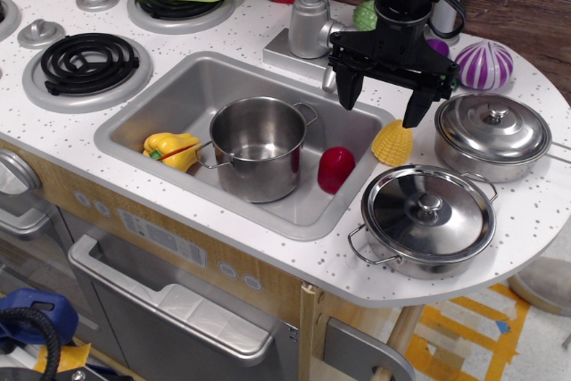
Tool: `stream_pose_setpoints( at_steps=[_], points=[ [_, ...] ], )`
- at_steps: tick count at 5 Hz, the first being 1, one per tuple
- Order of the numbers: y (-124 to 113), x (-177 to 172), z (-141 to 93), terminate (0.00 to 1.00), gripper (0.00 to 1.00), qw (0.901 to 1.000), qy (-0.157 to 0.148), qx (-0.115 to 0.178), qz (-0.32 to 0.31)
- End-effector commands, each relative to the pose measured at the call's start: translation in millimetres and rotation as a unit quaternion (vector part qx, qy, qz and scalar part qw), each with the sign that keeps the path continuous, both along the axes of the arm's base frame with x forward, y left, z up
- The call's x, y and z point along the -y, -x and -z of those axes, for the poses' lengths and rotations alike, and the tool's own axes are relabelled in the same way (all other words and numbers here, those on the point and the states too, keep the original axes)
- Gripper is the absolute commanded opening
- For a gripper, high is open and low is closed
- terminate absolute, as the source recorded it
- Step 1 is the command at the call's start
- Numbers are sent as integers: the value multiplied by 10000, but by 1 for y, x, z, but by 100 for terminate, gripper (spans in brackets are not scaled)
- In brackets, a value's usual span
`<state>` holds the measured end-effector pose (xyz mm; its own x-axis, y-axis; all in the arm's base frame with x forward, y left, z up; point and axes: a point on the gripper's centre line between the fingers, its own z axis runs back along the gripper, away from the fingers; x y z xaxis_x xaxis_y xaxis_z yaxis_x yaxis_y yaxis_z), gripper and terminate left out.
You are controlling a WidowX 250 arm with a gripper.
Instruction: Put corn in pot which is in sink
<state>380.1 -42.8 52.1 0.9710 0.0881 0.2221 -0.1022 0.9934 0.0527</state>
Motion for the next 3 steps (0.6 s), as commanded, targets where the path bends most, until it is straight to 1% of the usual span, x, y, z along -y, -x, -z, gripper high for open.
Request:
stream_pose_setpoints(
  at_steps=[1,3],
  points=[
    [0,0,0,0,100,10000,0,0,0],
    [-13,5,12,0,100,9995,74,172,257]
  ],
)
